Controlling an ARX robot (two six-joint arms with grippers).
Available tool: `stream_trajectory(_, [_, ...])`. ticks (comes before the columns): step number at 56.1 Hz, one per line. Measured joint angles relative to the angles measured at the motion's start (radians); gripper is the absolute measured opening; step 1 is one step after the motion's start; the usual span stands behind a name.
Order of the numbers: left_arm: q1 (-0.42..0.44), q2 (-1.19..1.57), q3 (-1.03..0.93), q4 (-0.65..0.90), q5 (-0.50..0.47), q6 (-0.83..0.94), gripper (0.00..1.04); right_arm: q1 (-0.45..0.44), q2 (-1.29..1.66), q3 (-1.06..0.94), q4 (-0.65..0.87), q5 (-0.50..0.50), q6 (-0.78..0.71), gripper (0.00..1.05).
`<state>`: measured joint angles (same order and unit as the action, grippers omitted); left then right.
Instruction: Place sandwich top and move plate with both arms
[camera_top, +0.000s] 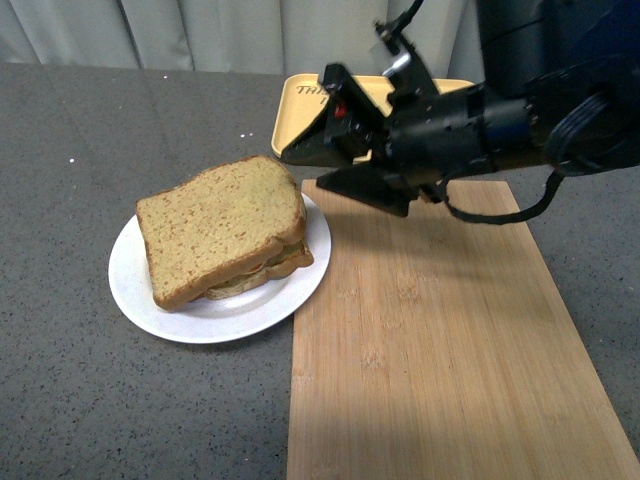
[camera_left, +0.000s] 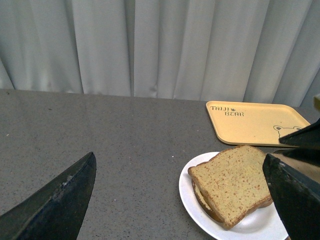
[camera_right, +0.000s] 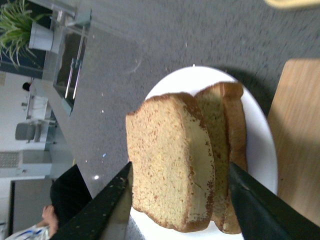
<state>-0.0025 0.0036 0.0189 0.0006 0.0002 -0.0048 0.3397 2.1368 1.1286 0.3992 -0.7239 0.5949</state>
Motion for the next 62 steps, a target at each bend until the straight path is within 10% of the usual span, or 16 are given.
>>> stream_trajectory(7, [0.0, 0.0, 0.0, 0.0, 0.0, 0.0, 0.98, -0.034, -0.143, -0.071, -0.02, 0.175, -0.07, 0.86])
stream_trajectory(12, [0.0, 0.0, 0.0, 0.0, 0.002, 0.0, 0.98, -0.02, -0.153, -0.24, 0.433, 0.688, -0.296, 0.71])
stream_trajectory(18, [0.0, 0.0, 0.0, 0.0, -0.001, 0.0, 0.98, -0.055, -0.228, -0.471, 0.783, 0.977, -0.499, 0.49])
stream_trajectory(33, [0.0, 0.0, 0.0, 0.0, 0.0, 0.0, 0.98, -0.155, -0.506, -0.771, 0.853, 0.908, -0.59, 0.0])
stream_trajectory(62, [0.0, 0.0, 0.0, 0.0, 0.0, 0.0, 0.98, -0.254, -0.966, -1.015, 0.641, 0.805, -0.592, 0.01])
